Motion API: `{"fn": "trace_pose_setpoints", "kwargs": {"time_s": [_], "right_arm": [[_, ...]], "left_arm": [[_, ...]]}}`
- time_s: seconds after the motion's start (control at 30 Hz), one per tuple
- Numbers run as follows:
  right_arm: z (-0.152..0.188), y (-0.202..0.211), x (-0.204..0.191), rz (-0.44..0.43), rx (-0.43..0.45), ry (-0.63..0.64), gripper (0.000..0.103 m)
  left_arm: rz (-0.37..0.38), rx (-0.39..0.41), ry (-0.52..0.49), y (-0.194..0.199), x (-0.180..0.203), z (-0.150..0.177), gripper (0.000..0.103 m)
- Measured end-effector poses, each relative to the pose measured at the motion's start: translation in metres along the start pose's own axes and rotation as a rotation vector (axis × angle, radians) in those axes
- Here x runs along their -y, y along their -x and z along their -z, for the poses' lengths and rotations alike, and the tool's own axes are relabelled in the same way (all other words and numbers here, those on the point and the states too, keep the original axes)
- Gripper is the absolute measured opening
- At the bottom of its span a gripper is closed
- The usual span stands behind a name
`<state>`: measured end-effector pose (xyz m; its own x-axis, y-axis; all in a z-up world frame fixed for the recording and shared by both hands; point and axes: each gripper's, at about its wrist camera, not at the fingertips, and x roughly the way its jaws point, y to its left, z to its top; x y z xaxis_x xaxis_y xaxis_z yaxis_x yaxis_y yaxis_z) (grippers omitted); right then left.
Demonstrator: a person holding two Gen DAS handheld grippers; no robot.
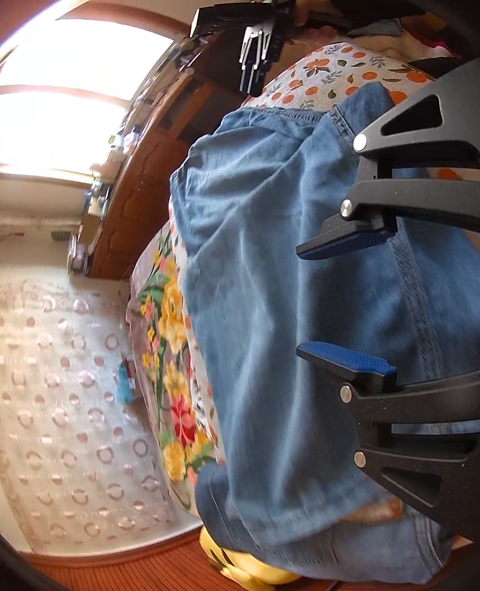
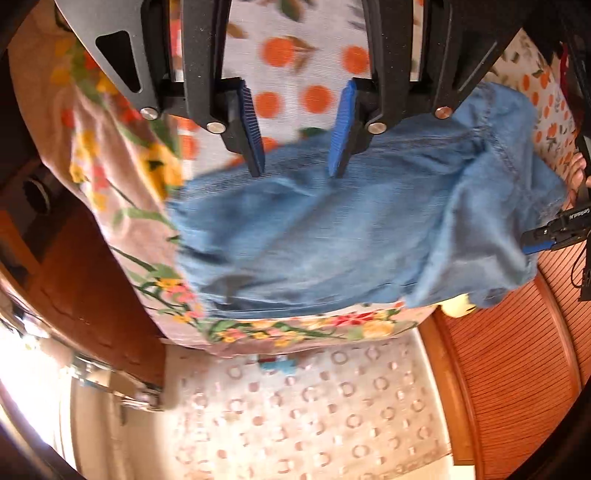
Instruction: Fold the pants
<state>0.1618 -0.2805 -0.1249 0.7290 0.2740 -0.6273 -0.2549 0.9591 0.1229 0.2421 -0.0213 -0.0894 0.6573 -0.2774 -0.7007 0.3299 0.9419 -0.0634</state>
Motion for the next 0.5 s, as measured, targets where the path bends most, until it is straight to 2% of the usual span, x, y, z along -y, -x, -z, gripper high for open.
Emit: {"fn": "trace_pose_setpoints", "kwargs": {"time_s": [0.07, 0.13, 0.17, 0.43, 0.5], "right_arm": [[0.002, 0.005, 0.011, 0.021, 0.009, -0.020, 0.045], [0.005, 0.009, 0.023, 0.040, 0.014, -0.040, 0.045], [0.006, 0.010, 0.027, 0.044, 0.014, -0.046, 0.045], [-0.004, -0.004, 0.073, 0.017, -0.009, -0.155, 0.045], [-0.010, -0.013, 0.074, 0.000, -0.015, -0.182, 0.045]], "left_arm": [[0.013, -0.008, -0.005, -0.009, 0.007, -0.005, 0.051], [0.016, -0.012, -0.011, -0.017, 0.013, -0.007, 0.076], [0.014, -0.010, -0.014, -0.019, 0.014, -0.006, 0.078], [-0.005, -0.043, -0.016, -0.039, 0.020, 0.001, 0.078], [-0.009, -0.052, -0.011, -0.044, 0.020, 0.003, 0.078]]}}
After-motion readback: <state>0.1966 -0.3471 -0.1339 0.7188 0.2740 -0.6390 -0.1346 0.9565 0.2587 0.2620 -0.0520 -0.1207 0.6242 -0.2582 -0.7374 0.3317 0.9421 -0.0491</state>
